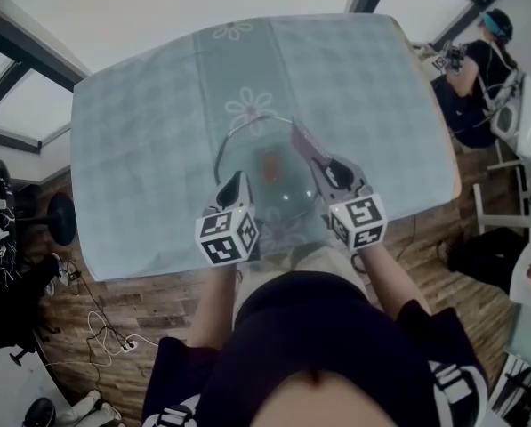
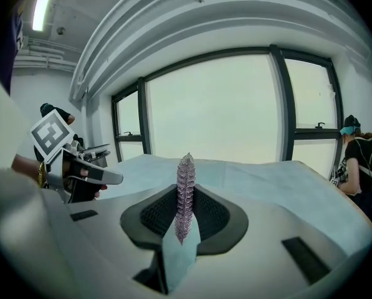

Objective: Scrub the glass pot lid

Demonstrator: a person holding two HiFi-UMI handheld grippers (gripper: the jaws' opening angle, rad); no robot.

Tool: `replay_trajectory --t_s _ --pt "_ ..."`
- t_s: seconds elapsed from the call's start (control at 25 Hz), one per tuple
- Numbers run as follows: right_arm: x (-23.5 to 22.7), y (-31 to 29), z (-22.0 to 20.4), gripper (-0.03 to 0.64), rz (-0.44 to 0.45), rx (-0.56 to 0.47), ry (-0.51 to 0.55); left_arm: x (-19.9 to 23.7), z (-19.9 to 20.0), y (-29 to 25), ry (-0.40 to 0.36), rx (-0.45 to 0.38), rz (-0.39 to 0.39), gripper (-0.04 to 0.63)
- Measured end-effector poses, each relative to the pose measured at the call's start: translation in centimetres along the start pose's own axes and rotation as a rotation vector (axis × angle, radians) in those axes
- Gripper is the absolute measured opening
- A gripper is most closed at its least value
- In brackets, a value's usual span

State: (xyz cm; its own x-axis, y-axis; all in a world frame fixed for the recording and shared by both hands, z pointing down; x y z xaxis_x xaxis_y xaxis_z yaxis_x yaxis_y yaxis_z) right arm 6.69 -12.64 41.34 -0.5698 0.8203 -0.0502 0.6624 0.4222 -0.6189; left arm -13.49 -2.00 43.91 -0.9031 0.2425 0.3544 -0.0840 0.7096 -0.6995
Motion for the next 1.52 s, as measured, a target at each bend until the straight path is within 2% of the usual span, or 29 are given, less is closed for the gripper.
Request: replay_trajectory --t_s 0.96,1.52 --pt "-3.8 -9.6 0.4 0.077 -0.019 0.23 0.339 4.2 0.7 -5.7 0.107 0.081 0.091 -0.009" --pt "-3.5 -13.0 1.0 0.077 -0.051 0.355 0.636 5.5 1.3 -6.5 0.136 0.088 0.103 -0.009"
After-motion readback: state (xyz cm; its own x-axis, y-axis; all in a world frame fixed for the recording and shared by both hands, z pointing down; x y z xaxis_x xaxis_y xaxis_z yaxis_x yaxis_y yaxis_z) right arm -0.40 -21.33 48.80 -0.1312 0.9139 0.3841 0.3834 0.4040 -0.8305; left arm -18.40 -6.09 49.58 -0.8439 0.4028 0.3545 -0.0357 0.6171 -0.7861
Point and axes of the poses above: the fingertips, and each gripper's own axes: y backward along the fingers, x to its left, z out of its top, the point moved 8 cm from there along y, backward along the fingers, and after that the axes turned 14 degrees about x, right-handed, at the moved point
